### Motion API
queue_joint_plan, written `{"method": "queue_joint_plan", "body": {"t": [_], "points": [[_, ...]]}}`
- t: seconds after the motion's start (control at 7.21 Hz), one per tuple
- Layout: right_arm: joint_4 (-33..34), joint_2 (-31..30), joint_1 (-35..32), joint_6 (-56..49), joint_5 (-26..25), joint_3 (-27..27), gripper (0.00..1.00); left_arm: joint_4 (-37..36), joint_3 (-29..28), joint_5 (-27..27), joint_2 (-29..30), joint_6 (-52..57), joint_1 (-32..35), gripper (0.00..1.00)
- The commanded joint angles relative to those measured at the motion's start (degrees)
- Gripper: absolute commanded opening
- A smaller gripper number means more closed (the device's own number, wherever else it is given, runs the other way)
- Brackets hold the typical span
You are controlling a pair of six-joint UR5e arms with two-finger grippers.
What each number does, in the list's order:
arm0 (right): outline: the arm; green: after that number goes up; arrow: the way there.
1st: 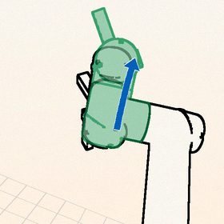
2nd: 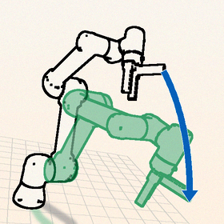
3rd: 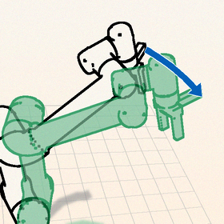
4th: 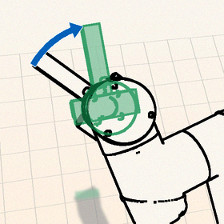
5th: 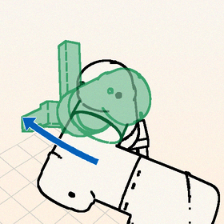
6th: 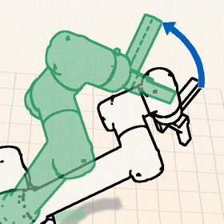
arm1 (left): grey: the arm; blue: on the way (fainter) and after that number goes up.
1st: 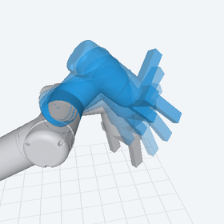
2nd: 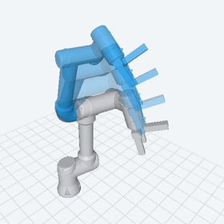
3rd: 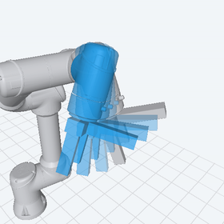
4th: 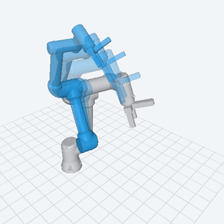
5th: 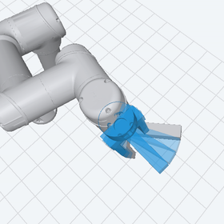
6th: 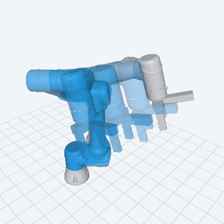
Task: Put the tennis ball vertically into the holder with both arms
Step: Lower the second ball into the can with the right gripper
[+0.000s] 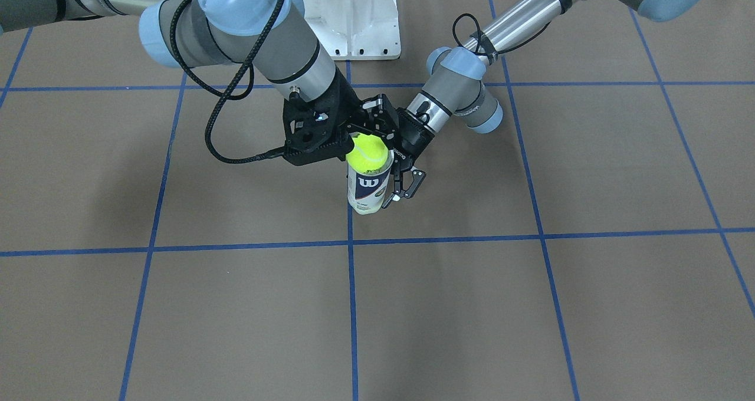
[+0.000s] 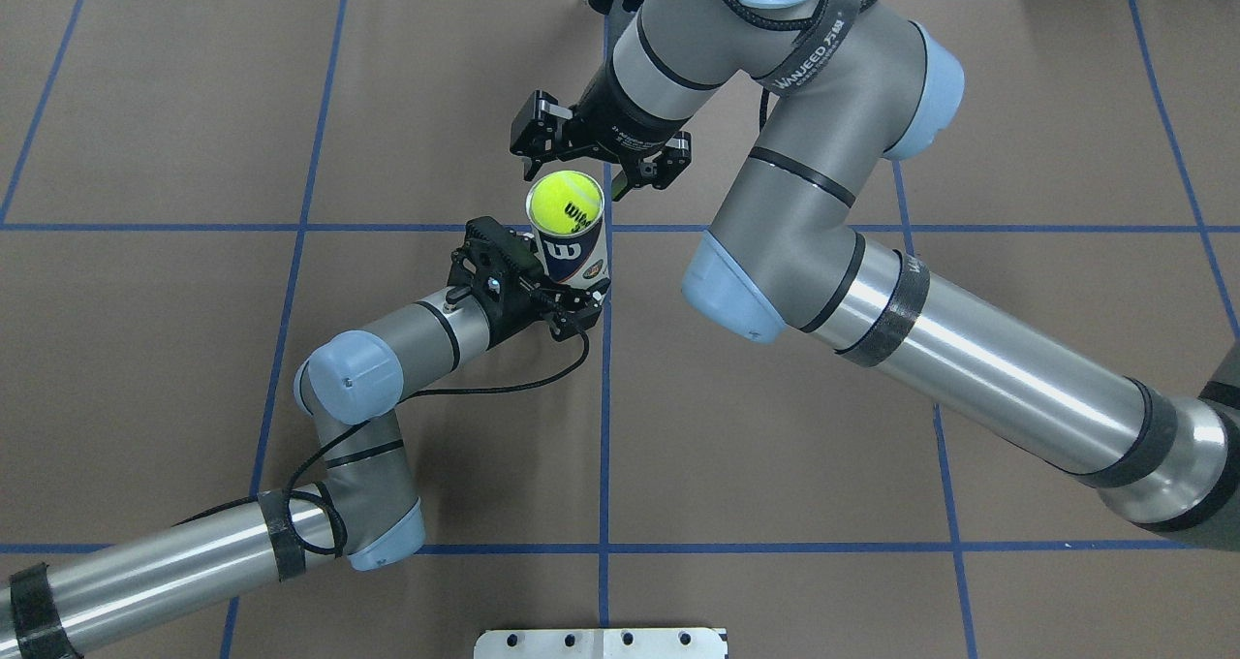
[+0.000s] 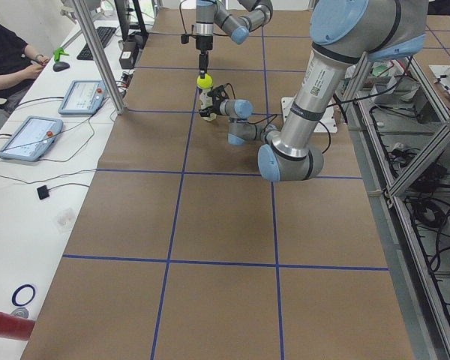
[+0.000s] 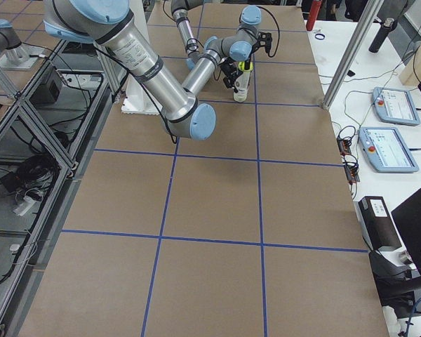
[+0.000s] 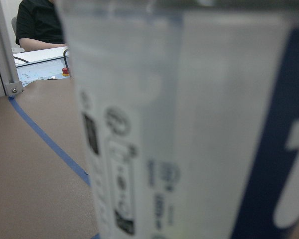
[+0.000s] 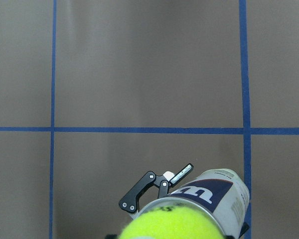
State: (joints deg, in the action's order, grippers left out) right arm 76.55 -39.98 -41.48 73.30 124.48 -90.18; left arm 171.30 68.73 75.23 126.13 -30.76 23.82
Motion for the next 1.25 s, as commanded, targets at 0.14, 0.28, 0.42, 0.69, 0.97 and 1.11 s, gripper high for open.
{"method": "queue_joint_plan", "body": {"t": [0.14, 0.28, 0.42, 0.69, 0.97, 1.11], "points": [[1.3, -0.1, 0.5, 0.0, -0.8, -1.5, 1.00, -0.1, 0.0, 0.0, 0.0, 0.0, 0.2, 0.99], [1.3, -0.1, 0.4, 0.0, -0.8, -1.5, 1.00, -0.1, 0.0, 0.0, 0.1, 0.0, 0.2, 0.99], [1.3, 0.0, 0.4, 0.0, -0.8, -1.6, 1.00, -0.3, 0.0, 0.0, 0.1, 0.0, 0.1, 0.99], [1.3, -0.2, 0.4, 0.0, -0.7, -1.8, 1.00, -0.7, 0.3, 0.3, 0.0, 0.0, 0.2, 0.99], [1.3, -1.3, 0.4, 0.0, -0.7, -2.7, 0.99, -0.7, 1.2, 0.4, -0.8, 0.0, 0.2, 0.99], [1.3, -1.4, 0.4, 0.0, -0.7, -2.8, 1.00, -0.9, 3.8, 0.5, -3.2, 0.0, 0.2, 0.99]]}}
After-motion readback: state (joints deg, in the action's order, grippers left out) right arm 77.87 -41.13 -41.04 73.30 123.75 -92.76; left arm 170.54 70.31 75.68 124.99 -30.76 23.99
